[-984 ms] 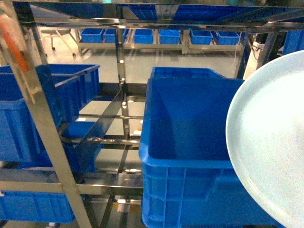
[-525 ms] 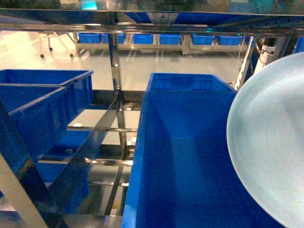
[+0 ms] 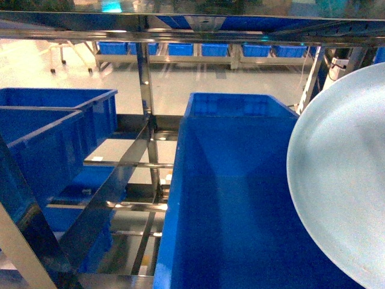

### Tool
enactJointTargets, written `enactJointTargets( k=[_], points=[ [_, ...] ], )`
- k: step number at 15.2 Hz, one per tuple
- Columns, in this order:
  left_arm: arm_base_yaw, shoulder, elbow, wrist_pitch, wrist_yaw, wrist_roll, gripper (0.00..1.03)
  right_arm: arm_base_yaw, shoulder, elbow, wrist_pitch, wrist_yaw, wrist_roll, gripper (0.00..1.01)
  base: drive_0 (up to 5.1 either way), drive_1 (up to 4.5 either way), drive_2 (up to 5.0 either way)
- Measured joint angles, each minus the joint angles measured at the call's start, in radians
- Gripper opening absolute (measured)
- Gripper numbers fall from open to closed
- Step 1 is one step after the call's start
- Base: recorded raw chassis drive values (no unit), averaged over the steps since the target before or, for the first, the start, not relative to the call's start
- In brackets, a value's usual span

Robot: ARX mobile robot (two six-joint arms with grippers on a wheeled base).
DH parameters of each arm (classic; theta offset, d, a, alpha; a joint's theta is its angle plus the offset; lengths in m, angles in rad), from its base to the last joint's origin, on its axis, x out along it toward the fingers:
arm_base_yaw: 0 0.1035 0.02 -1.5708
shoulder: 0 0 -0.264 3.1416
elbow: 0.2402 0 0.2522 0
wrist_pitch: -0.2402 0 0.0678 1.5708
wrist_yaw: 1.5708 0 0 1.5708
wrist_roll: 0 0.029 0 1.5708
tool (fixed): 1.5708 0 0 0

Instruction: Place blue tray on left shelf second layer neatly

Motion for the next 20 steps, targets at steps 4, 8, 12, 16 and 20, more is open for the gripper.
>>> enactJointTargets(
  k=[4,8,12,16,20],
  points=[
    [0.000,0.000,0.000,0.000,0.000,0.000,0.98,0.000,0.000,0.000,0.000,0.000,0.000,0.02,0.0,0.00,0.0],
    [0.000,0.000,0.000,0.000,0.000,0.000,0.98,0.000,0.000,0.000,0.000,0.000,0.000,0.02,0.0,0.00,0.0],
    [0.000,0.000,0.000,0.000,0.000,0.000,0.98,0.000,0.000,0.000,0.000,0.000,0.000,0.02,0.0,0.00,0.0],
    [0.000,0.000,0.000,0.000,0.000,0.000,0.98,0.000,0.000,0.000,0.000,0.000,0.000,0.02,0.0,0.00,0.0],
    [0.000,0.000,0.000,0.000,0.000,0.000,0.98,0.000,0.000,0.000,0.000,0.000,0.000,0.02,0.0,0.00,0.0]
  ],
)
